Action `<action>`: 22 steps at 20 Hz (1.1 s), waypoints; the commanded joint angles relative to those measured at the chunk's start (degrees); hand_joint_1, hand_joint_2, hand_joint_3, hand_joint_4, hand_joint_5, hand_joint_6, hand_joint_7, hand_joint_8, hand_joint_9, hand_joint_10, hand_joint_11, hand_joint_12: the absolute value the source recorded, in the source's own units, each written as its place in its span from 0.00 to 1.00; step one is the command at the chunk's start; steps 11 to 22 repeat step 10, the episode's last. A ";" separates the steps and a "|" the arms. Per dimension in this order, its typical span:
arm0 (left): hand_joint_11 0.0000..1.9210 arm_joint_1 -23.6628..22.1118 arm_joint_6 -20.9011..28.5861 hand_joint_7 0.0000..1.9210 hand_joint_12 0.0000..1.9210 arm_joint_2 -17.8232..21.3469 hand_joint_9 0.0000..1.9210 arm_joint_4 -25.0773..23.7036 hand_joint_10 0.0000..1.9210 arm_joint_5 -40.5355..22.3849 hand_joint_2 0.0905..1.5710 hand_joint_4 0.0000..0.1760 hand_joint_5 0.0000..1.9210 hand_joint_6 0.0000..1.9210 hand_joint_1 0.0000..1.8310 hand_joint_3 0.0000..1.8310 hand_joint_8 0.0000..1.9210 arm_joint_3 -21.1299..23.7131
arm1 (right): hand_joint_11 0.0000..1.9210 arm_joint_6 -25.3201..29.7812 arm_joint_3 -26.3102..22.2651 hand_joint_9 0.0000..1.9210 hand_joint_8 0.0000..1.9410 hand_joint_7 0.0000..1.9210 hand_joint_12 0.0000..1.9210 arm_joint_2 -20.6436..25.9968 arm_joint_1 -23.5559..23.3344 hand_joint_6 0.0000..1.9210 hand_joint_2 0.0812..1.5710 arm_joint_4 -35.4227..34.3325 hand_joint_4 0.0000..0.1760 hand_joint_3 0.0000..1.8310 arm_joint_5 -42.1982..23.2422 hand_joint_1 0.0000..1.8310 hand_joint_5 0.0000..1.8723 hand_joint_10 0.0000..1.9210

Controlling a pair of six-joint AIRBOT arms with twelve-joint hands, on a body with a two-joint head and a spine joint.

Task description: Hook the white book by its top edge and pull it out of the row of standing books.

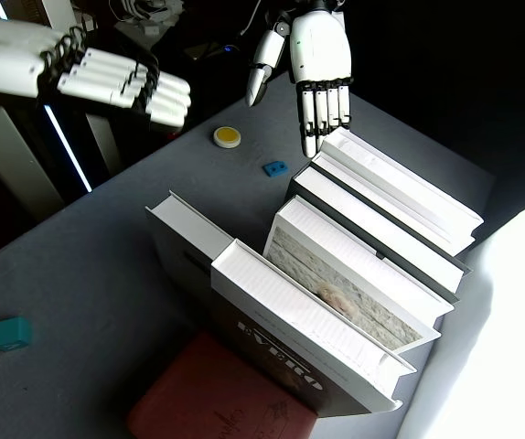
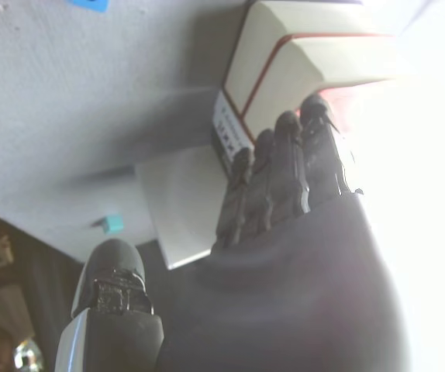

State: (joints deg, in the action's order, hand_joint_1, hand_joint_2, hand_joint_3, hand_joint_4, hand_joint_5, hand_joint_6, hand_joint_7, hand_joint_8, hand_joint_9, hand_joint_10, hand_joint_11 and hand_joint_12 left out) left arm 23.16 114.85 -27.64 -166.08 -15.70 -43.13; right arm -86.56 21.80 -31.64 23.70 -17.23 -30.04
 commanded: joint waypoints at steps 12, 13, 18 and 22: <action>0.00 -0.48 -0.39 0.00 0.00 0.27 0.00 -0.05 0.00 4.89 0.73 0.00 0.00 0.00 0.00 0.00 0.00 0.12 | 0.00 22.82 5.97 0.00 0.00 0.00 0.00 0.14 -2.03 0.00 0.78 17.72 0.00 0.00 -5.43 0.00 0.00 0.00; 0.00 -0.48 -0.39 0.00 0.00 0.27 0.00 -0.05 0.00 4.89 0.73 0.00 0.00 0.00 0.00 0.00 0.00 0.12 | 0.00 22.82 5.97 0.00 0.00 0.00 0.00 0.14 -2.03 0.00 0.78 17.72 0.00 0.00 -5.43 0.00 0.00 0.00; 0.00 -0.48 -0.39 0.00 0.00 0.27 0.00 -0.05 0.00 4.89 0.73 0.00 0.00 0.00 0.00 0.00 0.00 0.12 | 0.00 22.82 5.97 0.00 0.00 0.00 0.00 0.14 -2.03 0.00 0.78 17.72 0.00 0.00 -5.43 0.00 0.00 0.00; 0.00 -0.48 -0.39 0.00 0.00 0.27 0.00 -0.05 0.00 4.89 0.73 0.00 0.00 0.00 0.00 0.00 0.00 0.12 | 0.00 22.82 5.97 0.00 0.00 0.00 0.00 0.14 -2.03 0.00 0.78 17.72 0.00 0.00 -5.43 0.00 0.00 0.00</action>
